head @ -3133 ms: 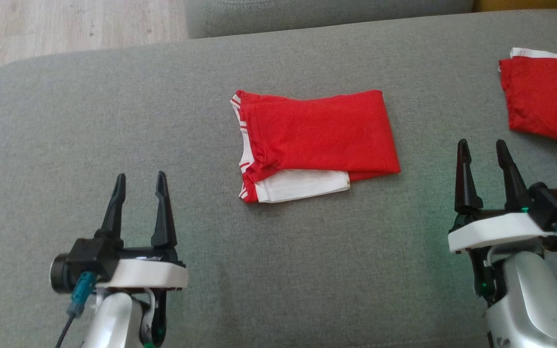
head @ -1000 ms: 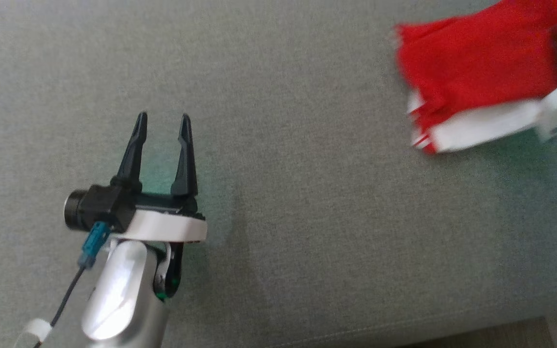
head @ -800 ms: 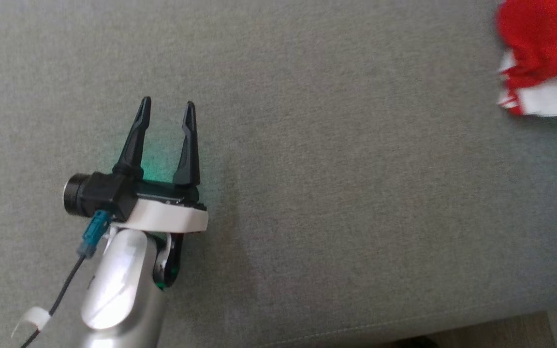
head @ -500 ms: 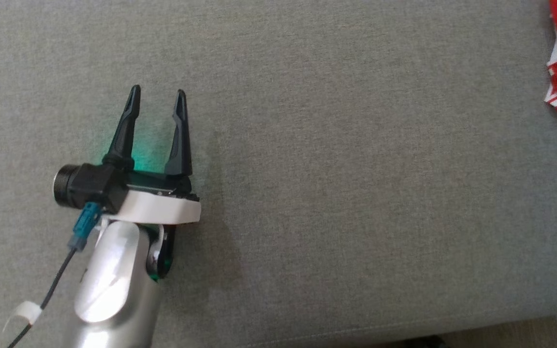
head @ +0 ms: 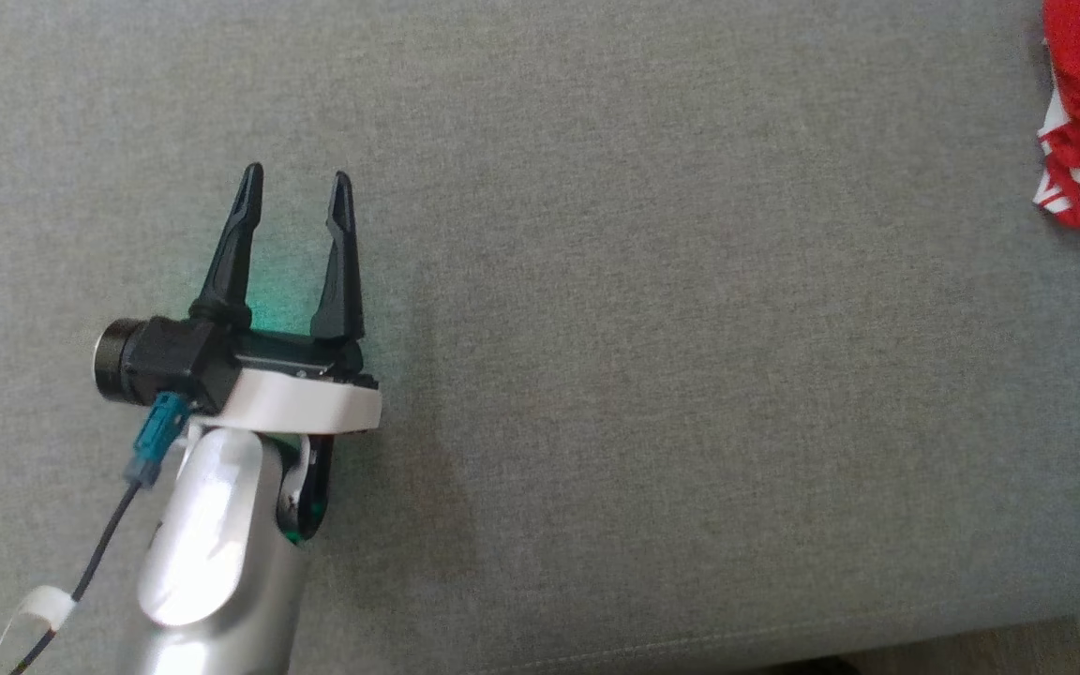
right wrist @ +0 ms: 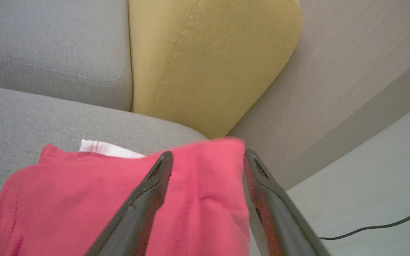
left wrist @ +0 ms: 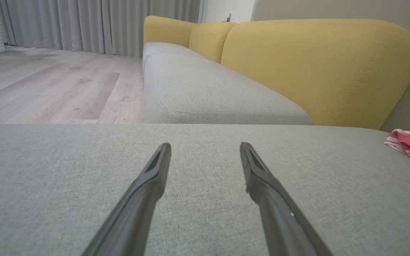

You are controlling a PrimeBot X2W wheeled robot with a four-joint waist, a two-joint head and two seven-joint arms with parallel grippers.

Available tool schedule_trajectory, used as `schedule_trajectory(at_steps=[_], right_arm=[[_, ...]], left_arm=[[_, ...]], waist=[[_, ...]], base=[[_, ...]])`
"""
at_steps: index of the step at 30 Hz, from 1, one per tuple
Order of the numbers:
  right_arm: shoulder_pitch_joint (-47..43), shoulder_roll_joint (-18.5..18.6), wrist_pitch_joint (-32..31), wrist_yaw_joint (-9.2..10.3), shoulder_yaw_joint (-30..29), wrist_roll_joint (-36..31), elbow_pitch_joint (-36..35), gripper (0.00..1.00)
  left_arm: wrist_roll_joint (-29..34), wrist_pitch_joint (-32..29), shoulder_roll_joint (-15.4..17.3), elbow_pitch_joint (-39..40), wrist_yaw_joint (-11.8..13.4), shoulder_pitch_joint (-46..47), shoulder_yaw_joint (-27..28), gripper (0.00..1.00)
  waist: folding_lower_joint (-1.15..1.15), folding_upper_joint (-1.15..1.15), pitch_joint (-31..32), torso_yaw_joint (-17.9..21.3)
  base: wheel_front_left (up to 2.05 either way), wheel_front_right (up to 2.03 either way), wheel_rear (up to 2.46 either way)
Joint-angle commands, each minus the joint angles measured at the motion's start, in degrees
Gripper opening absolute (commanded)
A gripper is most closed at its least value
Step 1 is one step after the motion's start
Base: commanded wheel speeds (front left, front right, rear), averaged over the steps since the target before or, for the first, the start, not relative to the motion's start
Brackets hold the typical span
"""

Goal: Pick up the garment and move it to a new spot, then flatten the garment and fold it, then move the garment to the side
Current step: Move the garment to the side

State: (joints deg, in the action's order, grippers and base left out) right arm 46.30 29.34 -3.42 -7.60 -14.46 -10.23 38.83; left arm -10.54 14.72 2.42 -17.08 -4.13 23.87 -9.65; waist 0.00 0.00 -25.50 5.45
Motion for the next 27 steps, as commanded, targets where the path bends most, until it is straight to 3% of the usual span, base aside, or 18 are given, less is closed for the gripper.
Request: schedule_trajectory(at_steps=[1,9,21,27], right_arm=[[-0.4,1.0,0.5,0.11,0.0,-0.6,-2.4,1.00],[-2.4,-5.7,3.7,0.11,3.8,1.6,-7.7,1.00],[-13.7,-23.5,9.5,0.11,11.9,12.4,-20.9,1.00],[-23.2,-26.3,12.2,0.11,13.5,16.6,-22.5,1.00]], left_arm=[[0.0,0.3,0.5,1.5,-0.3,0.2,1.4,1.00],[-1.5,0.3,0.5,2.0,0.4,-2.0,1.7,1.00],[-3.8,0.3,0.5,4.3,2.5,-7.4,2.1,1.00],[-4.5,0.3,0.5,5.0,3.3,-10.5,2.0,1.00]], waist=[[0.00,0.00,0.7,0.0],[0.00,0.00,6.6,-0.1],[0.00,0.00,15.7,-2.3],[0.00,0.00,18.0,-4.0]], base=[[0.00,0.00,0.00],[0.00,0.00,0.00],[0.00,0.00,0.00],[0.00,0.00,0.00]])
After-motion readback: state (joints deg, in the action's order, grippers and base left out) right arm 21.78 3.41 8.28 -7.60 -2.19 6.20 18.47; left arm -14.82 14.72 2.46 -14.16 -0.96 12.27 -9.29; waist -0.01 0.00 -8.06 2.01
